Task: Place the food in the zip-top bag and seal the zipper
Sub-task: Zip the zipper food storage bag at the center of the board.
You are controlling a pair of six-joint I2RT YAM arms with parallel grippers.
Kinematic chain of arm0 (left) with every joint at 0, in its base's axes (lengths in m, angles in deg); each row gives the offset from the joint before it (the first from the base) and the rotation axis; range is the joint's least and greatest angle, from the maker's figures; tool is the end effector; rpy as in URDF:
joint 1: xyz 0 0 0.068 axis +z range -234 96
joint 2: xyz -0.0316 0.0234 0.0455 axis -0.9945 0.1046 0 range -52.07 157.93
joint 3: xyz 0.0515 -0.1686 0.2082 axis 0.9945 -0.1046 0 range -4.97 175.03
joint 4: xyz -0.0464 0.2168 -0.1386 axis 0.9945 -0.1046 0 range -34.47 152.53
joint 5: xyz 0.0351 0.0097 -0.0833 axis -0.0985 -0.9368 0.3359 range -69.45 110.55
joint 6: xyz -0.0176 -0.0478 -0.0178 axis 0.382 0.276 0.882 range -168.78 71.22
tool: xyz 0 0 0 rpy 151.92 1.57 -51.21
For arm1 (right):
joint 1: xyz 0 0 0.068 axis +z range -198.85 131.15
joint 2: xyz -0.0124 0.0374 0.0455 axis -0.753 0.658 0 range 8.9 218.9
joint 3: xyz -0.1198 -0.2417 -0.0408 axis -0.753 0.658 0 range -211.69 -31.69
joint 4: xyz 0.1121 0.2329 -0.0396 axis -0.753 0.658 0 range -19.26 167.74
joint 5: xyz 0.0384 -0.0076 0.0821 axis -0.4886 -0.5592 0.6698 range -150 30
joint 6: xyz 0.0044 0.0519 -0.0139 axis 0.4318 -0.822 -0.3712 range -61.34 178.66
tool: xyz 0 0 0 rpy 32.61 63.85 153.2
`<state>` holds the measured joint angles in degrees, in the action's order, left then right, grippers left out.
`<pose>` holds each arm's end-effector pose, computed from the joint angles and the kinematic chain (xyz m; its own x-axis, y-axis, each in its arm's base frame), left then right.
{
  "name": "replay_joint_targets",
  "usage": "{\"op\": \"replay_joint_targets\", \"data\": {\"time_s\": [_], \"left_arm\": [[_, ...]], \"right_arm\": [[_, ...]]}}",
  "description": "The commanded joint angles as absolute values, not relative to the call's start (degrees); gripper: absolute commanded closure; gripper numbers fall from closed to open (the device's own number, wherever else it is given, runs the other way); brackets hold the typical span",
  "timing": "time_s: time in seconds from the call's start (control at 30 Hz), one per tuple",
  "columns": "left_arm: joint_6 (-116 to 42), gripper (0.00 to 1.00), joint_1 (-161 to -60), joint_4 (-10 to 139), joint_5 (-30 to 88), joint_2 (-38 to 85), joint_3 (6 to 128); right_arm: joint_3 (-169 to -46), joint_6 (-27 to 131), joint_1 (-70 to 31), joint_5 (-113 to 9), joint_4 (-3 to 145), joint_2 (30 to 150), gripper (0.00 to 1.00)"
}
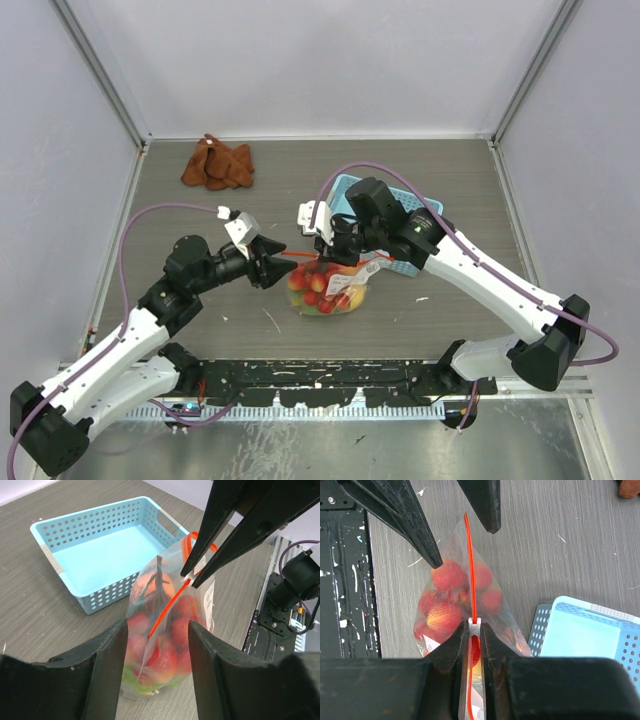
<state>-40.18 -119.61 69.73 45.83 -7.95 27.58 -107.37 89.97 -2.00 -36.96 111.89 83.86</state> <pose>0.1443 -0.1221 0.2988 -0.1916 -0.0291 -0.9810 0.8536 0.4883 -0.1812 0.1793 0.2117 0.3623 0.0758 -0.6183 -0.7822 -0.9782 0.1059 -0.1786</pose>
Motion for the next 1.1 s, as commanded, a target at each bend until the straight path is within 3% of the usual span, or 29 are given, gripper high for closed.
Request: {"op": "replay_joint_targets", "data": {"time_s": [0.0,0.2,0.3,0.37,0.53,0.57,1.07], "left_arm": [[-44.0,0.45,-119.5,67.7,49.7,-6.1,33.1],[-44.8,0.44,-119.5,67.6,55.7,-1.0,35.6],[-45.2,0.48,-119.5,67.6,57.0,1.3,36.9],[-45.0,0.56,-119.5,67.9,58.3,2.4,37.3],[-45.4,0.96,-119.5,66.7,59.3,2.8,37.6],[-45.7,1.00,-119.5,66.3,59.3,2.4,37.5],[-45.4,1.00,-119.5,58.9,40.4,-7.3,35.3]], "right_arm": [[-111.2,90.0,-2.2,-33.7,110.2,84.0,1.00],[-111.4,90.0,-2.0,-32.3,109.6,85.2,1.00],[-111.7,90.1,-2.1,-32.1,109.6,85.6,1.00],[-111.7,90.1,-2.1,-32.1,109.5,85.6,0.99],[-110.6,90.2,-2.1,-34.3,109.5,84.6,1.00],[-110.3,90.2,-2.1,-34.9,109.6,84.2,1.00],[-105.5,88.7,-3.4,-42.2,110.0,78.5,1.00]]}}
